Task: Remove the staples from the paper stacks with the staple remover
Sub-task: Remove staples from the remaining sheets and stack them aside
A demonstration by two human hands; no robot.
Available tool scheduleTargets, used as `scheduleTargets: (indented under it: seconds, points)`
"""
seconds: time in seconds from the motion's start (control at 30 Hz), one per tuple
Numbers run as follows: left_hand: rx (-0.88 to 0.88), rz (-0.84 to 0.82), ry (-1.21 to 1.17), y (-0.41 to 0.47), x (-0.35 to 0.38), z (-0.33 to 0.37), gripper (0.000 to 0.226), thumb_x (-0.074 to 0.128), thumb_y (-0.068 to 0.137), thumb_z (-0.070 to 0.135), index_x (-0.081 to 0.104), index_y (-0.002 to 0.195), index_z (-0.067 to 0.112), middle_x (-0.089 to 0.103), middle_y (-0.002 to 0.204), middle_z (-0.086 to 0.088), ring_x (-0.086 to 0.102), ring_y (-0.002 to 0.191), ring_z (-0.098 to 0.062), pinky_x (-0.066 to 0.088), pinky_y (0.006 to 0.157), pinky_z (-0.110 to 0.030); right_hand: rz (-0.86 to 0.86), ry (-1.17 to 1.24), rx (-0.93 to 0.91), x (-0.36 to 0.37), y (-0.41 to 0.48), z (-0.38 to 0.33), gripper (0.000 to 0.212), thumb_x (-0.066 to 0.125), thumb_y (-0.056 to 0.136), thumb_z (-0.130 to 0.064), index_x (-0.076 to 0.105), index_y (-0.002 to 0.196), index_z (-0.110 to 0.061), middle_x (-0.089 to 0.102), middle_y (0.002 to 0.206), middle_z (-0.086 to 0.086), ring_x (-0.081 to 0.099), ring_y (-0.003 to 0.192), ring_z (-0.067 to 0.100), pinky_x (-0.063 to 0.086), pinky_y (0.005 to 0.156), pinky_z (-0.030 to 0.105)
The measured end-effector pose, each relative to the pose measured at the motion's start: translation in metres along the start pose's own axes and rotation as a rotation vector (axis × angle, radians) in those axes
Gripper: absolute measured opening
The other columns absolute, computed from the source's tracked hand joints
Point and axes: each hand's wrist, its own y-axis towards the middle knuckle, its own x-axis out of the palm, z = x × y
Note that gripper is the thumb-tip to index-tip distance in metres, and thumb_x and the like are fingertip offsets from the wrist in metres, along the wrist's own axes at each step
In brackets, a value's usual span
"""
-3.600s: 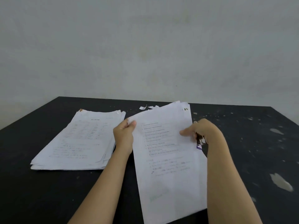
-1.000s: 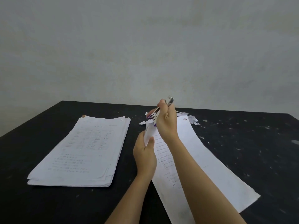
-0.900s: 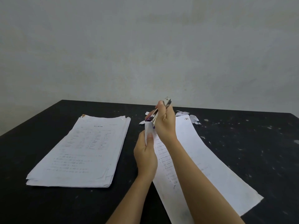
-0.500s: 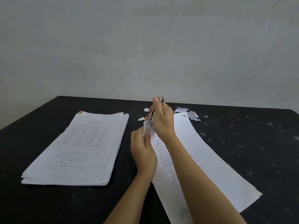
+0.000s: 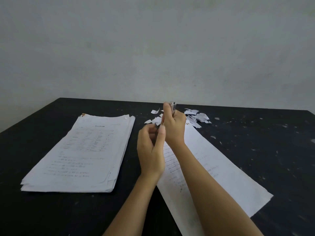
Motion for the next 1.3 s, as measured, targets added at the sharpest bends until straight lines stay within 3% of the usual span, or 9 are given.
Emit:
scheduleTargets:
  seconds: [0.07,0.13,0.3,0.43,0.83,0.93,1.03,1.17,1.3]
  points:
    - [-0.061,-0.175,-0.022,0.004,-0.003,0.006,0.052,0.053,0.079,0.060,0.060,0.114,0.022,0.067,0.103,0.013,0.059,0.098,0.007,0.044,0.078,-0.006,0.000,-0.018,0.028,0.001,0.000,0.001,0.057,0.055,0.089,-0.027,0.021,0.045,-0.012,0.023,0.041,-0.004,0.023,0.044,0.013,0.023,0.044,0.027]
    - [-0.079,-0.254,-0.022,0.003,-0.002,0.008,0.047,0.063,0.077,0.056,0.063,0.114,0.026,0.069,0.100,0.022,0.060,0.099,0.007,0.044,0.076,-0.004,-0.006,-0.049,0.039,0.001,0.000,0.002,0.058,0.058,0.088,-0.026,0.020,0.044,-0.020,0.022,0.036,-0.012,0.022,0.040,0.007,0.024,0.044,0.023]
    - [-0.082,-0.183,-0.019,0.003,0.002,0.006,0.054,0.070,0.073,0.044,0.064,0.119,0.018,0.072,0.102,0.005,0.064,0.097,-0.001,0.051,0.084,-0.015,0.004,-0.005,0.070,-0.001,0.001,0.004,0.061,0.056,0.085,-0.012,0.023,0.035,-0.023,0.021,0.035,-0.014,0.019,0.039,0.007,0.022,0.043,0.027]
    - [-0.063,-0.180,-0.057,0.003,0.003,0.005,0.054,0.071,0.068,0.045,0.068,0.113,0.017,0.074,0.087,0.006,0.067,0.083,0.001,0.050,0.071,-0.010,0.007,0.007,0.094,-0.003,0.000,0.003,0.060,0.051,0.082,-0.004,0.027,0.030,-0.022,0.020,0.032,-0.013,0.017,0.036,0.005,0.020,0.041,0.025]
    - [-0.029,-0.186,-0.037,0.004,0.001,-0.001,0.058,0.068,0.065,0.053,0.068,0.112,0.018,0.072,0.082,0.015,0.066,0.079,0.005,0.046,0.066,-0.005,0.049,0.009,0.131,-0.002,-0.001,0.001,0.057,0.050,0.079,-0.001,0.020,0.037,-0.026,0.019,0.031,-0.014,0.016,0.036,0.005,0.019,0.042,0.024]
    - [-0.036,-0.190,0.002,0.006,-0.001,-0.003,0.053,0.058,0.075,0.056,0.066,0.117,0.025,0.071,0.087,0.023,0.064,0.090,0.008,0.047,0.075,-0.006,0.061,0.020,0.159,-0.003,0.000,0.002,0.055,0.050,0.078,-0.001,0.021,0.038,-0.024,0.021,0.033,-0.015,0.017,0.037,0.006,0.019,0.042,0.024]
    - [-0.047,-0.215,0.019,0.009,-0.002,-0.006,0.034,0.050,0.092,0.038,0.062,0.121,0.026,0.067,0.089,0.028,0.063,0.096,0.007,0.048,0.088,-0.018,0.033,0.073,0.179,-0.006,0.001,0.004,0.045,0.050,0.075,-0.006,0.025,0.040,-0.020,0.027,0.040,-0.005,0.021,0.043,0.012,0.022,0.045,0.027]
    - [0.005,-0.098,0.131,0.011,-0.005,-0.013,0.030,0.044,0.098,0.030,0.070,0.105,0.017,0.056,0.052,0.023,0.053,0.056,0.010,0.038,0.058,-0.005,-0.021,0.075,0.230,-0.006,0.001,0.001,0.046,0.054,0.077,-0.016,0.044,0.033,-0.018,0.044,0.038,-0.008,0.037,0.041,0.011,0.031,0.045,0.024]
    - [0.044,0.054,0.174,0.011,-0.005,-0.013,0.033,0.043,0.098,0.025,0.071,0.094,0.007,0.049,0.053,0.018,0.050,0.051,0.011,0.035,0.046,-0.014,-0.008,0.202,0.340,-0.005,0.002,-0.007,0.038,0.053,0.084,-0.025,0.051,0.047,-0.017,0.056,0.041,-0.003,0.058,0.043,0.019,0.038,0.037,0.015]
